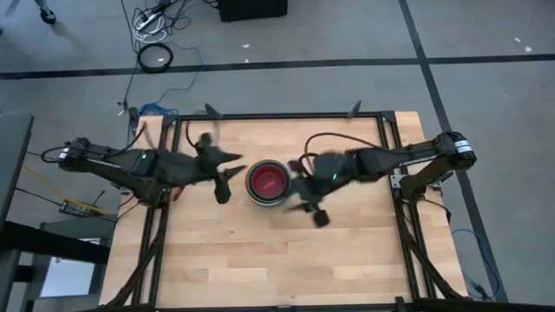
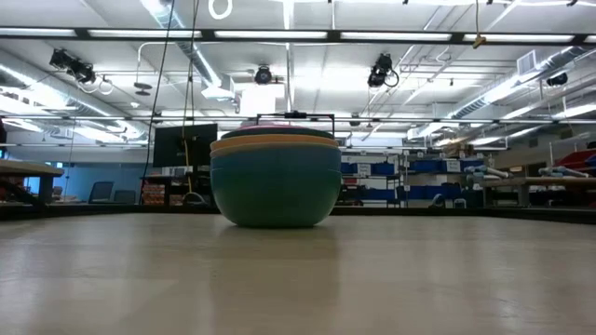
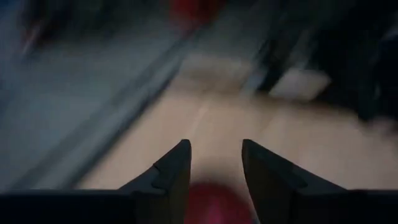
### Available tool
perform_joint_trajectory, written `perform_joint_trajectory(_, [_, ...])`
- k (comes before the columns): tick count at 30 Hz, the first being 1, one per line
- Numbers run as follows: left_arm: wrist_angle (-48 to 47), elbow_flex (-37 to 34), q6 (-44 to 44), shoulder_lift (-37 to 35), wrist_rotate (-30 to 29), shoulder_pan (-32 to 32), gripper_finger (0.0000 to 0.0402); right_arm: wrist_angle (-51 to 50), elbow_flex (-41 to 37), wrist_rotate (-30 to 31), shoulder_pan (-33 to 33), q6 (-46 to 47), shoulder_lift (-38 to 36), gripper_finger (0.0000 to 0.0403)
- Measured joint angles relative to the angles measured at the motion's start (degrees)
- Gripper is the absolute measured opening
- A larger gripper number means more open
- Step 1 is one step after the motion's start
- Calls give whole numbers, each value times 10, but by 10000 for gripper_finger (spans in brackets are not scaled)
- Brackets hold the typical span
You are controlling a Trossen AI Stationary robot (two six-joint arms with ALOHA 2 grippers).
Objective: Nest bowls inside each other
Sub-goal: Return to Home Position
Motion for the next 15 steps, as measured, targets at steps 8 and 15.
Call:
perform_joint_trajectory(8, [203,2,185,-10,281,110,152,171,-1,-370,-154,16,-41,128])
perform_joint_trajectory(15, [115,3,149,-131,348,239,152,116,1,-437,-244,64,-198,128])
